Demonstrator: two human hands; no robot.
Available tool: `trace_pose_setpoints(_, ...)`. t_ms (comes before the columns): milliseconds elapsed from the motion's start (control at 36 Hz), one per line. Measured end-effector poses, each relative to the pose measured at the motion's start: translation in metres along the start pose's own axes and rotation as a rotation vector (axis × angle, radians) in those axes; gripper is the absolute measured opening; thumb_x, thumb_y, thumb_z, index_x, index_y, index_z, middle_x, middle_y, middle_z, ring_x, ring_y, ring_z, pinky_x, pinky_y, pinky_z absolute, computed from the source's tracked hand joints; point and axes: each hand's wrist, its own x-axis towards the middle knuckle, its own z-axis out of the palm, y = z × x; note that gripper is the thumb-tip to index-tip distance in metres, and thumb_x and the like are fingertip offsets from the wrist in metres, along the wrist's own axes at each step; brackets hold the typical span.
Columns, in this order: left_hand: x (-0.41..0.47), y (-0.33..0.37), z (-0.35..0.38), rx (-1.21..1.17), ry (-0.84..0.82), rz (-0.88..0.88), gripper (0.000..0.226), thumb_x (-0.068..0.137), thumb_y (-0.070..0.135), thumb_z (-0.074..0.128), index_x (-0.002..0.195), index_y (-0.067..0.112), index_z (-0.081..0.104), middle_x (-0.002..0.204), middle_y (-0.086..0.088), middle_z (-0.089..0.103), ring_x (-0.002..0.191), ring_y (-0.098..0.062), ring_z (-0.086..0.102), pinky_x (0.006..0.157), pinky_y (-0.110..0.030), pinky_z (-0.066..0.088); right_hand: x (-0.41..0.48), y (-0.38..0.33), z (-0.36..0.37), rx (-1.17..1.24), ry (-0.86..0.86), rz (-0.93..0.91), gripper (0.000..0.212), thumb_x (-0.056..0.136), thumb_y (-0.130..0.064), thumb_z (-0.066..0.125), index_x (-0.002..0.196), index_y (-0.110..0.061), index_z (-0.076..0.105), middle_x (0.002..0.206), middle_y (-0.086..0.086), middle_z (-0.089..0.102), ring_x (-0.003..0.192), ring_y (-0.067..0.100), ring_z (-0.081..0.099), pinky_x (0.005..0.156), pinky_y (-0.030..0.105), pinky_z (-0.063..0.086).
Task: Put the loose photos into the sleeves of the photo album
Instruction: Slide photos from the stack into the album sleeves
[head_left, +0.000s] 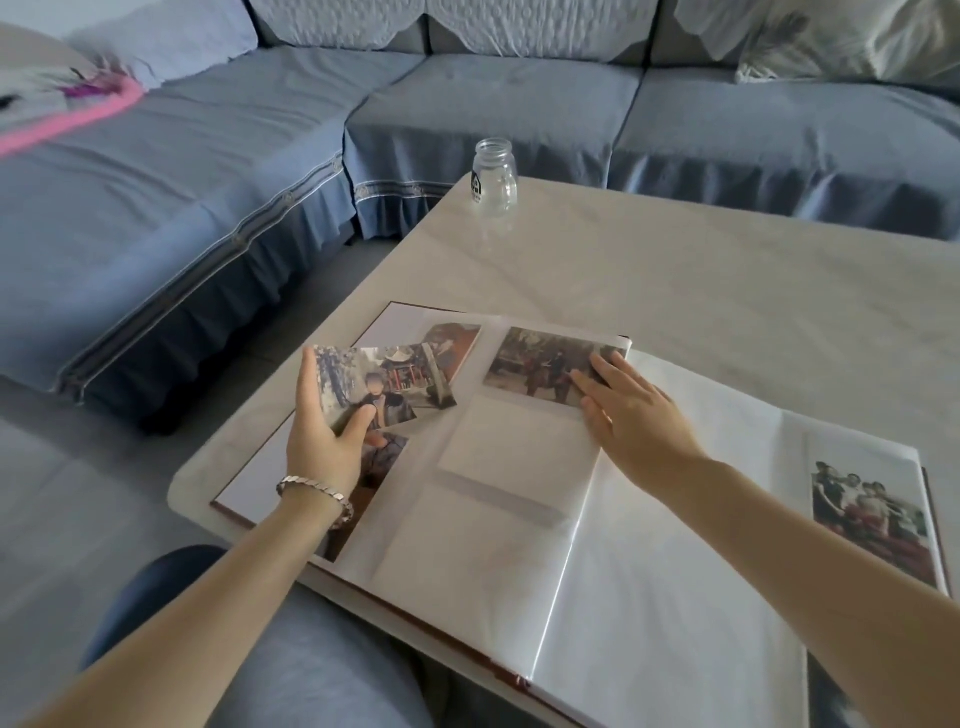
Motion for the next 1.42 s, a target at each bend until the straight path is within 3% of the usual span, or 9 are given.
trace_pose_setpoints(278, 0.007, -0.009, -0.005, 0.059, 0.012, 0.026, 0.076, 0.086, -0.01, 0.054, 0.148, 0.014, 0.017, 0.148, -0.007, 0.033, 0.11, -0.002, 0.038, 0.056, 0.002, 0.041, 0.0, 0.0, 0.0, 0.012, 0.0, -0.003, 0.042, 0.101, -0.028, 0.029, 0.144, -0.026, 0.034, 0.155, -0.004, 0.018, 0.144, 0.011, 0.006, 0.112, 0.024, 0.011)
trace_pose_setpoints(417, 0.008, -0.014, -0.013, 0.089, -0.157, 0.008, 0.07, 0.087, -0.005, 0.056, 0.146, 0.014, 0.025, 0.131, 0.006, 0.041, 0.074, 0.022, 0.054, 0.053, -0.002, 0.043, 0.0, 0.0, 0.0, 0.012, -0.007, 0.002, 0.043, 0.101, -0.028, 0.029, 0.144, -0.026, 0.033, 0.156, -0.005, 0.018, 0.144, 0.01, 0.005, 0.112, 0.025, 0.012)
trace_pose_setpoints(500, 0.011, -0.017, -0.022, 0.159, -0.258, -0.015, 0.066, 0.086, 0.001, 0.06, 0.142, 0.021, 0.032, 0.125, 0.001, 0.055, 0.062, 0.007, 0.061, 0.054, -0.011, 0.05, 0.0, 0.001, 0.0, 0.014, -0.005, 0.0, 0.043, 0.101, -0.028, 0.029, 0.144, -0.026, 0.033, 0.155, -0.005, 0.018, 0.144, 0.01, 0.005, 0.112, 0.024, 0.012)
trace_pose_setpoints(583, 0.016, -0.016, -0.031, 0.216, -0.313, -0.049, 0.063, 0.086, 0.004, 0.061, 0.139, 0.026, 0.035, 0.117, 0.008, 0.055, 0.061, 0.006, 0.063, 0.056, -0.008, 0.049, 0.001, 0.001, 0.001, 0.024, -0.001, 0.0, 0.043, 0.101, -0.028, 0.029, 0.143, -0.026, 0.034, 0.155, -0.004, 0.019, 0.144, 0.011, 0.006, 0.112, 0.026, 0.012)
trace_pose_setpoints(694, 0.026, -0.016, -0.038, 0.227, -0.335, -0.142, 0.05, 0.088, 0.014, 0.06, 0.133, 0.031, 0.045, 0.13, -0.007, 0.056, 0.104, -0.025, 0.062, 0.086, -0.039, 0.053, 0.001, 0.0, 0.001, 0.024, -0.006, -0.001, 0.043, 0.101, -0.028, 0.029, 0.144, -0.026, 0.033, 0.156, -0.004, 0.018, 0.144, 0.011, 0.005, 0.113, 0.026, 0.012)
trace_pose_setpoints(806, 0.029, -0.005, -0.027, 0.04, -0.363, -0.313, 0.033, 0.092, 0.004, 0.052, 0.12, 0.021, 0.057, 0.123, -0.011, 0.059, 0.091, -0.018, 0.062, 0.056, -0.018, 0.055, 0.001, 0.0, 0.0, 0.023, -0.012, 0.0, 0.043, 0.102, -0.028, 0.029, 0.144, -0.026, 0.032, 0.156, -0.004, 0.017, 0.144, 0.011, 0.005, 0.112, 0.025, 0.011)
trace_pose_setpoints(889, 0.029, 0.004, -0.015, -0.088, -0.406, -0.409, 0.035, 0.093, -0.003, 0.048, 0.123, 0.013, 0.056, 0.119, -0.016, 0.058, 0.086, -0.021, 0.063, 0.055, -0.021, 0.056, 0.001, 0.001, 0.0, 0.031, -0.015, 0.003, 0.043, 0.102, -0.028, 0.029, 0.144, -0.026, 0.033, 0.156, -0.005, 0.017, 0.144, 0.01, 0.004, 0.112, 0.025, 0.011)
trace_pose_setpoints(1167, 0.024, 0.02, 0.015, -0.029, -0.559, -0.538, 0.027, 0.091, -0.005, 0.049, 0.109, 0.012, 0.061, 0.09, -0.005, 0.065, 0.078, -0.015, 0.063, 0.057, -0.021, 0.056, 0.003, 0.006, -0.002, 0.063, -0.059, 0.0, 0.043, 0.101, -0.032, 0.028, 0.144, -0.029, 0.032, 0.156, -0.007, 0.017, 0.144, 0.01, 0.004, 0.114, 0.027, 0.011)
trace_pose_setpoints(1417, 0.021, 0.026, 0.018, 0.065, -0.589, -0.493, 0.027, 0.088, -0.006, 0.054, 0.096, 0.018, 0.065, 0.085, -0.002, 0.063, 0.074, -0.009, 0.06, 0.055, -0.014, 0.053, 0.003, 0.005, -0.002, 0.075, -0.062, -0.002, 0.043, 0.101, -0.032, 0.027, 0.144, -0.029, 0.031, 0.156, -0.006, 0.017, 0.144, 0.01, 0.004, 0.114, 0.029, 0.012)
